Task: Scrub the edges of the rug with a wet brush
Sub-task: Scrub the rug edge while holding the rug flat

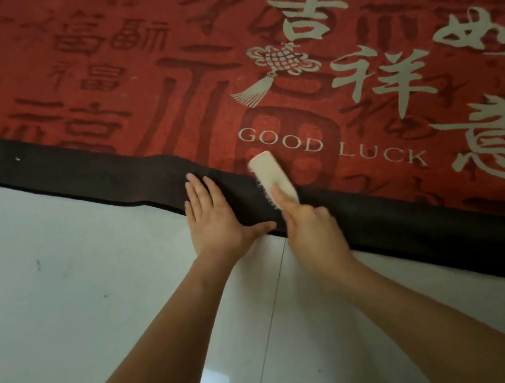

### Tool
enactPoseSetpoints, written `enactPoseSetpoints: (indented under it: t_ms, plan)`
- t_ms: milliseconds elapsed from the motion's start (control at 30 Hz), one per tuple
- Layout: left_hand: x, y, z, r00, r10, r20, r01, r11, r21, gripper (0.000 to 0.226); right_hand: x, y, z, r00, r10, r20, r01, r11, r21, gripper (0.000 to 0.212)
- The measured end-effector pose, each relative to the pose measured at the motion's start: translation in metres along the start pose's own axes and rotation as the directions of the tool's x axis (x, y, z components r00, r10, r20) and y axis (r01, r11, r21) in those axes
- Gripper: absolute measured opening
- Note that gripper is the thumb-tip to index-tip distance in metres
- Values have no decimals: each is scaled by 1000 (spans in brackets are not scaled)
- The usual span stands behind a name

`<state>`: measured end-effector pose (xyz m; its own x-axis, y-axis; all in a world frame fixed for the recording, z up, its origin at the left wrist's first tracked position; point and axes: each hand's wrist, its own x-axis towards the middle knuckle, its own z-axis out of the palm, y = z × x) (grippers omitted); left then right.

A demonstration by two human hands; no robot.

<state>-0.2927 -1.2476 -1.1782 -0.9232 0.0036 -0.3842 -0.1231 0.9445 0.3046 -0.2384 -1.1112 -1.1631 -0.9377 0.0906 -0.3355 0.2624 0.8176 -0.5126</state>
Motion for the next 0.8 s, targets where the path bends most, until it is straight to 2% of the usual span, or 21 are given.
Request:
enactPoseSetpoints:
  t_ms: [67, 133, 200, 233, 267, 333, 367, 433, 500, 533, 567, 633, 667, 700, 767, 800]
  plan:
    - [0, -3, 0, 992, -129, 8, 127, 988, 92, 154, 0, -9, 4, 983, -133, 129, 136, 991, -15, 59]
    - [-4, -3, 3, 982, -187, 8, 186, 981, 48, 162, 24, 2, -15, 994, -86, 68, 89, 995, -42, 55]
    - [-10, -2, 7, 979, -205, 10, 205, 979, -16, 164, 36, 5, -18, 998, -10, -65, 6, 998, -58, 55]
    - [-11, -2, 10, 978, -211, 6, 211, 977, -24, 160, 35, -2, -13, 998, -24, -62, 20, 998, -60, 56]
    - [-11, -3, 12, 977, -212, -7, 212, 977, -19, 152, 31, -13, -5, 995, -96, 23, 97, 993, -68, 57]
    - [-9, -3, 14, 976, -217, -27, 217, 976, -5, 131, 27, -26, 0, 930, -276, 243, 302, 950, -77, 60]
    - [-10, -4, 14, 974, -225, -26, 225, 974, -3, 134, 32, -27, -6, 902, -317, 293, 364, 924, -120, 61]
    - [-13, -2, 13, 968, -250, 13, 250, 968, -8, 156, 62, -20, -25, 950, -253, 181, 291, 929, -228, 60]
    - [-15, -1, 10, 963, -265, 56, 266, 964, -13, 160, 74, -26, -24, 985, -172, -4, 168, 966, -197, 57]
    - [-14, -2, 10, 962, -265, 63, 266, 964, -1, 153, 68, -34, -14, 984, -177, -13, 173, 973, -150, 55]
    - [-12, -4, 11, 964, -260, 58, 259, 966, 25, 139, 57, -45, -2, 972, -228, 54, 232, 967, -102, 54]
    - [-10, -7, 12, 966, -254, 53, 250, 965, 75, 119, 36, -52, 8, 903, -362, 231, 390, 916, -90, 52]
    - [-10, -7, 11, 968, -246, 54, 242, 968, 75, 124, 38, -48, 3, 883, -389, 262, 433, 890, -139, 53]
    - [-13, -6, 11, 965, -255, 68, 252, 966, 56, 137, 49, -42, -7, 893, -376, 247, 430, 875, -222, 55]
    - [-15, -3, 7, 961, -260, 95, 262, 965, -4, 160, 80, -34, -24, 953, -286, 98, 302, 898, -319, 60]
    - [-16, -3, 8, 961, -256, 100, 259, 966, -17, 163, 86, -32, -25, 972, -234, 25, 231, 929, -288, 59]
